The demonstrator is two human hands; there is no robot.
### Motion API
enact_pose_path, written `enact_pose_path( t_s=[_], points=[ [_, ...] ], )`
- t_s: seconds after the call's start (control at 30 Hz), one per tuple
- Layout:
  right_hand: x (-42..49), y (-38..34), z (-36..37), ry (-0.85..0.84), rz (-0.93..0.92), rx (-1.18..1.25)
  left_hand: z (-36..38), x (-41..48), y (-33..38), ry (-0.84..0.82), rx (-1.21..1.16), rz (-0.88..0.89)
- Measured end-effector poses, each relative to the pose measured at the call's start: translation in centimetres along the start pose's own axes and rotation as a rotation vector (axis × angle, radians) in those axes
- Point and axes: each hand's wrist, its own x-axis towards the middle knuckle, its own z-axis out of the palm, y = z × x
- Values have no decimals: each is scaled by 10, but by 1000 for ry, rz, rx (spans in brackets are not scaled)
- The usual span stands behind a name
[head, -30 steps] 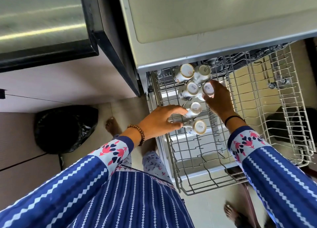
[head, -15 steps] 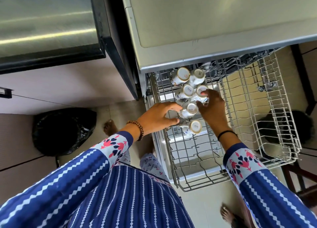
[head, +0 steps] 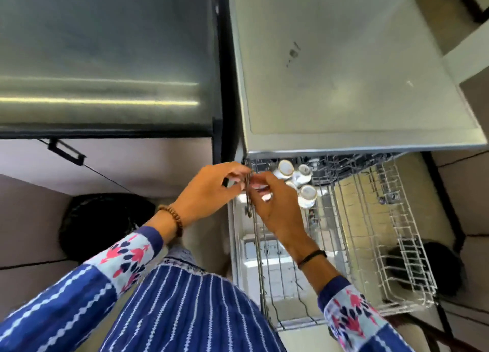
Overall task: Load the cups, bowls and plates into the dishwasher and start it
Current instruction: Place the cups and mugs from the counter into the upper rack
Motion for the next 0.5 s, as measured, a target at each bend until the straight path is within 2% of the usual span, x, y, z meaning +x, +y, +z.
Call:
enact_pose_path(
  t_s=[0.17,0.3,0.5],
  points=[
    [27,-68,20,-46,-189,24,-72,-25,-3,234,59,8],
    [61,-129,44,-111,-341,29,-129,-32,-16,399,0,-46],
    [113,-209,95,-174,-431,38,-208,-36,-40,581,-31,-71]
  ],
)
